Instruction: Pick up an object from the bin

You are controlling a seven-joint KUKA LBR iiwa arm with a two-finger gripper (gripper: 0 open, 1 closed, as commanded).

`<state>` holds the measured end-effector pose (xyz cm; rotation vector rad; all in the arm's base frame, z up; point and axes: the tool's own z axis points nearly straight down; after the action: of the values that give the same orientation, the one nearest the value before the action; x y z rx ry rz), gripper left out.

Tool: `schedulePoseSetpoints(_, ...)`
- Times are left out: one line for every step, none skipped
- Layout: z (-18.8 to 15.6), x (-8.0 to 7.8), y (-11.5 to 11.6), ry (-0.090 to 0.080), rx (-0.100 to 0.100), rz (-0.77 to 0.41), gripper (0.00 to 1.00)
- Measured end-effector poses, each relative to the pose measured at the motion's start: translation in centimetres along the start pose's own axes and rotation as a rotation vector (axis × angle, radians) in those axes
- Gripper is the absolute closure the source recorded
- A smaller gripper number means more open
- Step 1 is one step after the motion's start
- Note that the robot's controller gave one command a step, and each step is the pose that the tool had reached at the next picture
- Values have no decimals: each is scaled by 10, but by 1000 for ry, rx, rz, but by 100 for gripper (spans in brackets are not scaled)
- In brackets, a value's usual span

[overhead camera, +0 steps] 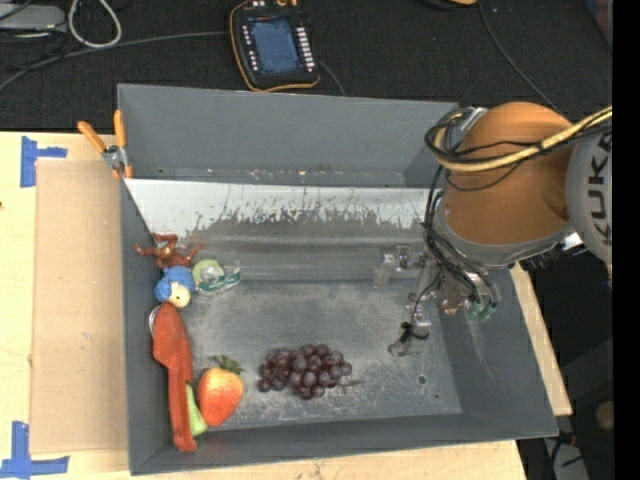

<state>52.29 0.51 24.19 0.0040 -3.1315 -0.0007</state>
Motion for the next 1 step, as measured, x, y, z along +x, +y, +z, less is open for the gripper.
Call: schedulePoseSetpoints(-5,-1,0,-8,0,0,0)
